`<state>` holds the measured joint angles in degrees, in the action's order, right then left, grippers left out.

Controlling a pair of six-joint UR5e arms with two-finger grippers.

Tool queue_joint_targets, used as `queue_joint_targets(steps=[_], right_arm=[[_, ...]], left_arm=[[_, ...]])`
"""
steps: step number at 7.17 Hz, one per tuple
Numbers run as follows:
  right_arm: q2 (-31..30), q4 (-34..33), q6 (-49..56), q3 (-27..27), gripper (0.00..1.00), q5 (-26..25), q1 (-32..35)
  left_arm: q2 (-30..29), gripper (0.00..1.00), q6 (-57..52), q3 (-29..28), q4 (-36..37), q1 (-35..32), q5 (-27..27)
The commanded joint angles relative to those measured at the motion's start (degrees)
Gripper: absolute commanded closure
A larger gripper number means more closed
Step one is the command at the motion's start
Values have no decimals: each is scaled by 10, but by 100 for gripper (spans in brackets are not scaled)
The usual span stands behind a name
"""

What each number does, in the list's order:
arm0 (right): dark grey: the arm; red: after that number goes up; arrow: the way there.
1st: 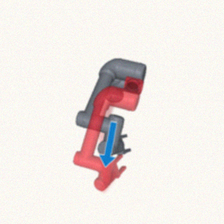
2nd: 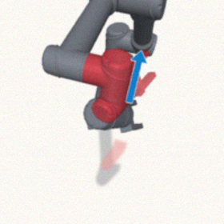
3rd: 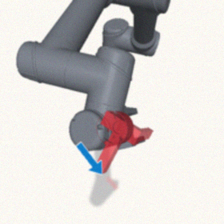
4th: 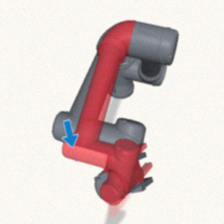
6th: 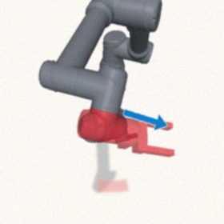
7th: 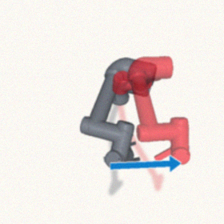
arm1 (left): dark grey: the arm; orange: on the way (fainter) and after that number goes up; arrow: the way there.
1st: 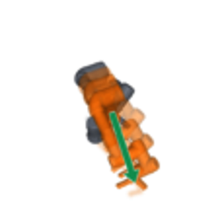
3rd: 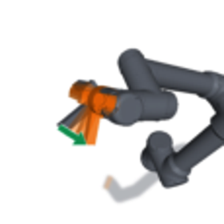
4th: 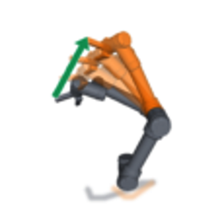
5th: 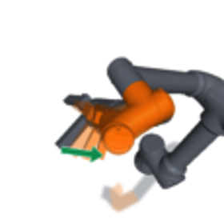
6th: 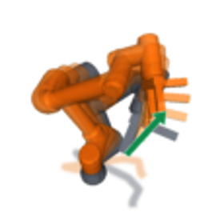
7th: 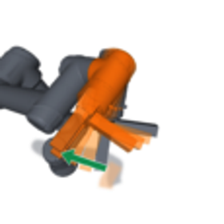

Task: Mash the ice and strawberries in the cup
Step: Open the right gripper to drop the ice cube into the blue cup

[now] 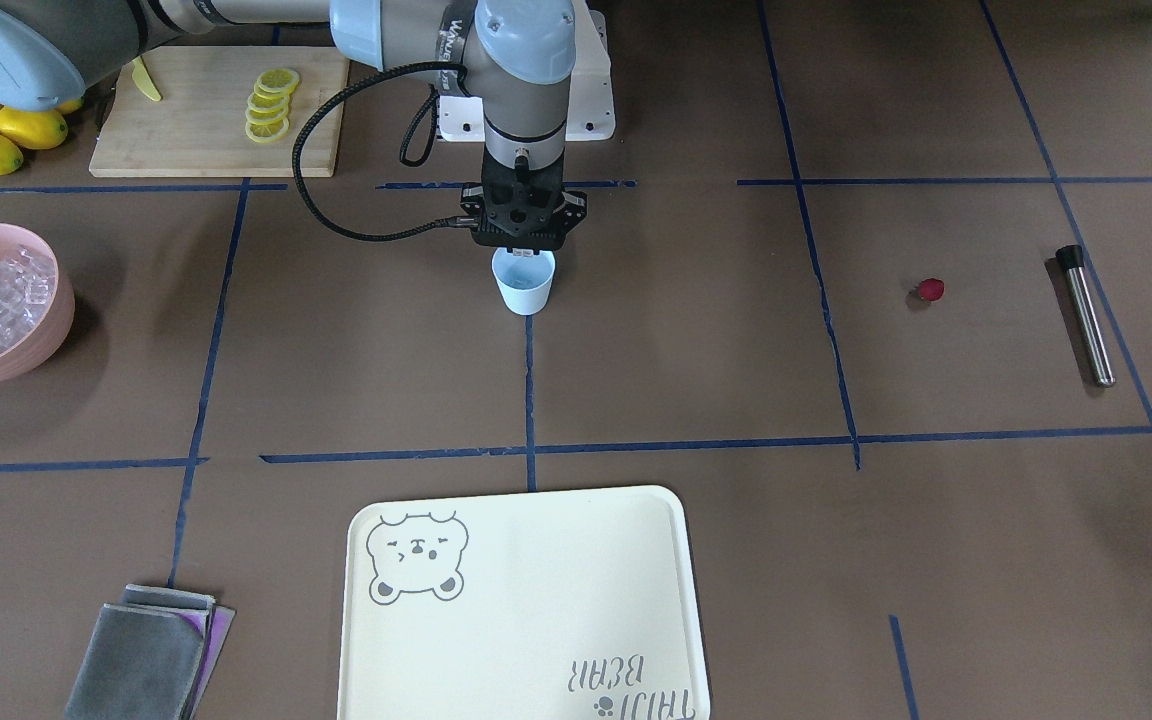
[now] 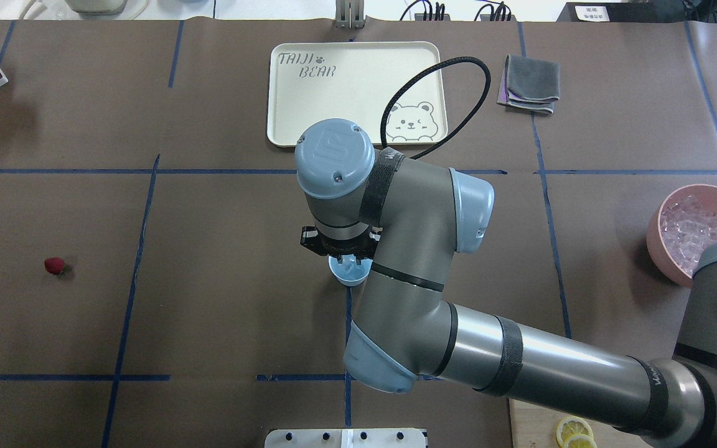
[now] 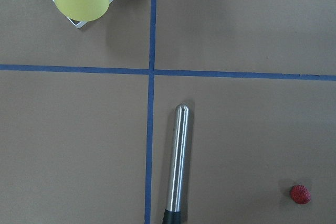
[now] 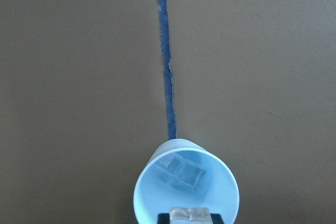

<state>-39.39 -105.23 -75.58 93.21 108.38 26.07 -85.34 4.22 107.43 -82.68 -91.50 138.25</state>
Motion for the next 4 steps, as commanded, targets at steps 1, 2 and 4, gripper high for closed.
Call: queue_joint_targets(steps=[1, 2, 4], right_arm=[[1, 2, -1, -4, 94, -4, -1], [1, 2, -1, -4, 70, -4, -1], [-1, 2, 0, -2, 4, -6, -1]], left_arm=[[-1, 0, 0, 0, 1, 0, 0], [-2, 0, 0, 0, 1, 0, 0], [-3, 0, 0, 0, 1, 0, 0]])
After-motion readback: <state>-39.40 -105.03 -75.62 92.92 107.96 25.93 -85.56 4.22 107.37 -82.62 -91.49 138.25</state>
